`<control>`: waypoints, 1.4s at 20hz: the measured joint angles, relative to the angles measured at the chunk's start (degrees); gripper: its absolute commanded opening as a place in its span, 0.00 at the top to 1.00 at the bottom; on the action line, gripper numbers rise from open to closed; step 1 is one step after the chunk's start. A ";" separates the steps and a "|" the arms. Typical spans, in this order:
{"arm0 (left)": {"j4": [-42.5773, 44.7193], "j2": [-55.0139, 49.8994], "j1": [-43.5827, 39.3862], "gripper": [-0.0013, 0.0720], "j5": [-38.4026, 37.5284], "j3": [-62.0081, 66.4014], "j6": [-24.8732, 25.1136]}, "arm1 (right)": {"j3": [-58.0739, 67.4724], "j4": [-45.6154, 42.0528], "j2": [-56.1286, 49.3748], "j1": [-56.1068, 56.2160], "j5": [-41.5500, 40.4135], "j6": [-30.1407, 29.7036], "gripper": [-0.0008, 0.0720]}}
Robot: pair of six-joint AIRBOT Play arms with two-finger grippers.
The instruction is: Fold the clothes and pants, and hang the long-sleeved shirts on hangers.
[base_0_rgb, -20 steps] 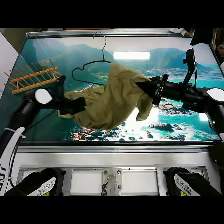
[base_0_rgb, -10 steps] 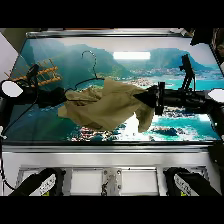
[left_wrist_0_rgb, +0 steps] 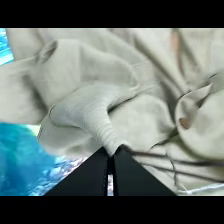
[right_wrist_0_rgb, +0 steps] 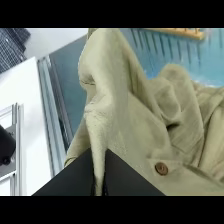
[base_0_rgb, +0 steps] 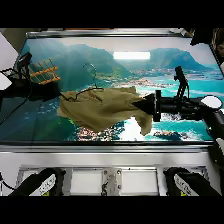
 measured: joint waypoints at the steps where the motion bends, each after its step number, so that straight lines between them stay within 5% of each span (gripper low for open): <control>1: 0.79 0.00 -0.48 0.97 -0.26 -0.26 0.13 | -0.22 1.14 0.33 0.00 -0.39 -0.61 0.98; 8: 2.75 0.00 -0.52 0.97 0.76 -2.91 0.35 | -0.76 3.80 5.20 0.00 -4.92 -2.19 0.98; 21: 2.84 0.42 0.66 0.97 0.09 -3.21 0.44 | -5.27 -2.36 8.87 0.02 -0.96 2.58 0.98; 28: 2.64 7.19 -1.07 0.97 -0.33 -3.21 0.44 | -14.51 6.40 8.37 0.50 -5.18 -4.00 0.98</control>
